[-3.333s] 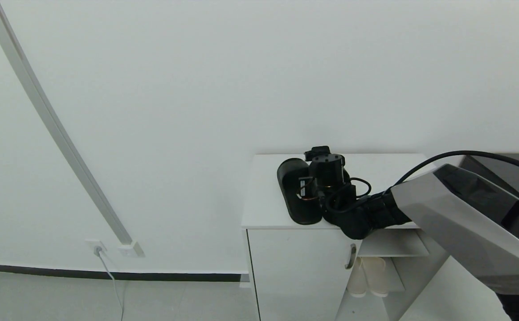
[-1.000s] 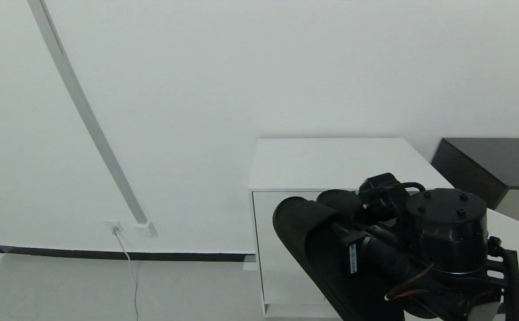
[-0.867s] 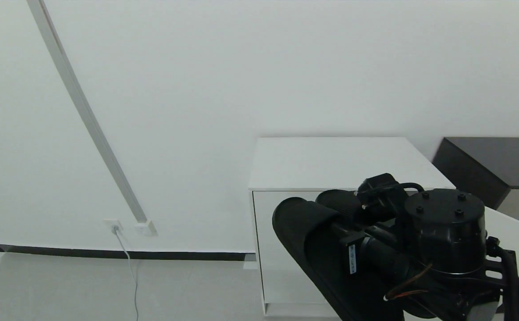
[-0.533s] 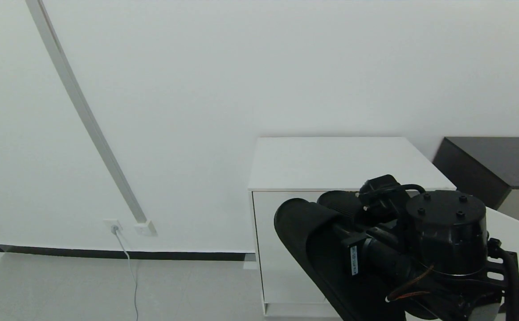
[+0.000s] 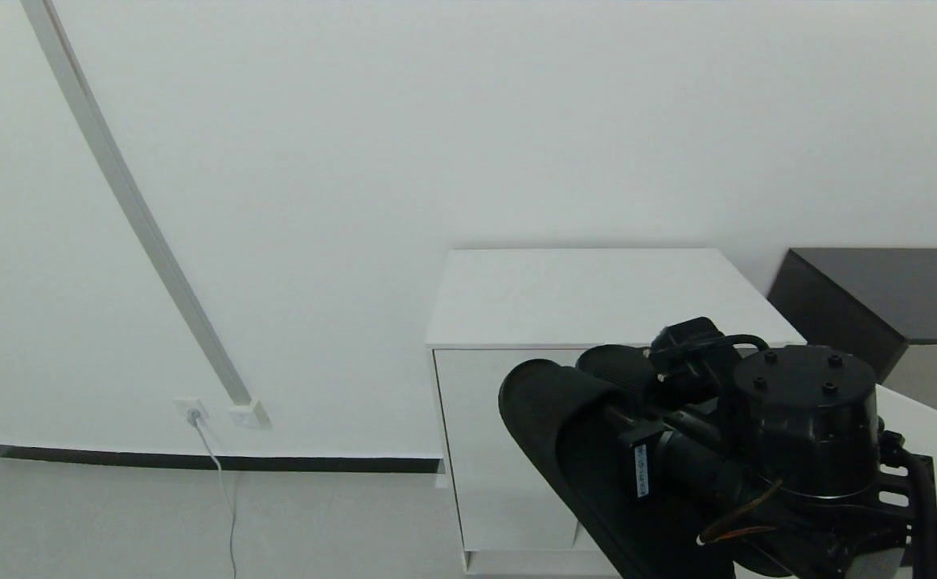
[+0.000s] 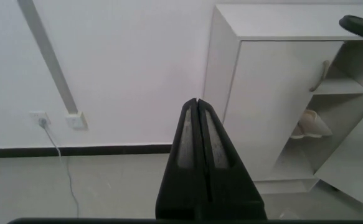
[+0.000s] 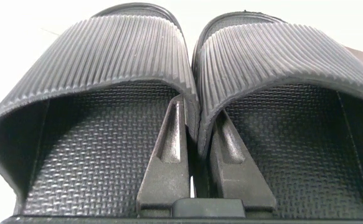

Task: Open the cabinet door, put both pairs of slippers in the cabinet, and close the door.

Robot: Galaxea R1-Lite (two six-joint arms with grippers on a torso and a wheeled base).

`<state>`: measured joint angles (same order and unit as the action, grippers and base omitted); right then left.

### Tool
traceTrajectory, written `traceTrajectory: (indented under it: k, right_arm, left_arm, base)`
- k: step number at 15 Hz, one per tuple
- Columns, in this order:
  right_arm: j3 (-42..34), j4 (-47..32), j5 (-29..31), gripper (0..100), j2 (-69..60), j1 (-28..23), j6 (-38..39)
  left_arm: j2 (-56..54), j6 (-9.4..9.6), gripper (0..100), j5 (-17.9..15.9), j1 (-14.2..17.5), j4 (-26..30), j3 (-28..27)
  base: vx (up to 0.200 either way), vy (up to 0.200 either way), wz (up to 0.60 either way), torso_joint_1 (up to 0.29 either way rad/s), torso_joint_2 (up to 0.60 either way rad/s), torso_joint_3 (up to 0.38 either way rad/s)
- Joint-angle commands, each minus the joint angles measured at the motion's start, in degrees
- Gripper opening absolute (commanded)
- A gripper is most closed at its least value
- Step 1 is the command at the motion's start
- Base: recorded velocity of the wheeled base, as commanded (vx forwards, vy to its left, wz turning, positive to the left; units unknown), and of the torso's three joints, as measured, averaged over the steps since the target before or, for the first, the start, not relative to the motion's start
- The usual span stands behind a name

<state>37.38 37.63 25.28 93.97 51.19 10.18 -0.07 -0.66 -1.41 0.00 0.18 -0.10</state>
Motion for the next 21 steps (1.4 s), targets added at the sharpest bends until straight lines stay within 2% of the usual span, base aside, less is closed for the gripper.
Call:
traceTrajectory:
  k: [1,12,21]
  right_arm:
    - [-0.73,-0.02,0.03,0,-0.01,0.14,-0.34]
    - [-2.13,-0.02,-0.50,0,-0.10,-0.39,-0.34]
    - [-2.75,-0.02,-1.29,0,-0.01,-1.27,-0.77]
  left_arm:
    - [0.07,-0.04,0,0.01,0.00,-0.01,0.01]
    - [0.07,0.31,0,-0.17,0.00,-0.01,0.01]
    - [0.07,0.31,0,-0.08,0.00,-0.01,0.01]
  base:
    - [0.000,-0.200,0.00,0.012,0.00,-0.002]
    - [0.000,-0.200,0.00,0.001,0.00,0.002]
    - [0.000,0.000,0.00,0.000,0.00,0.000]
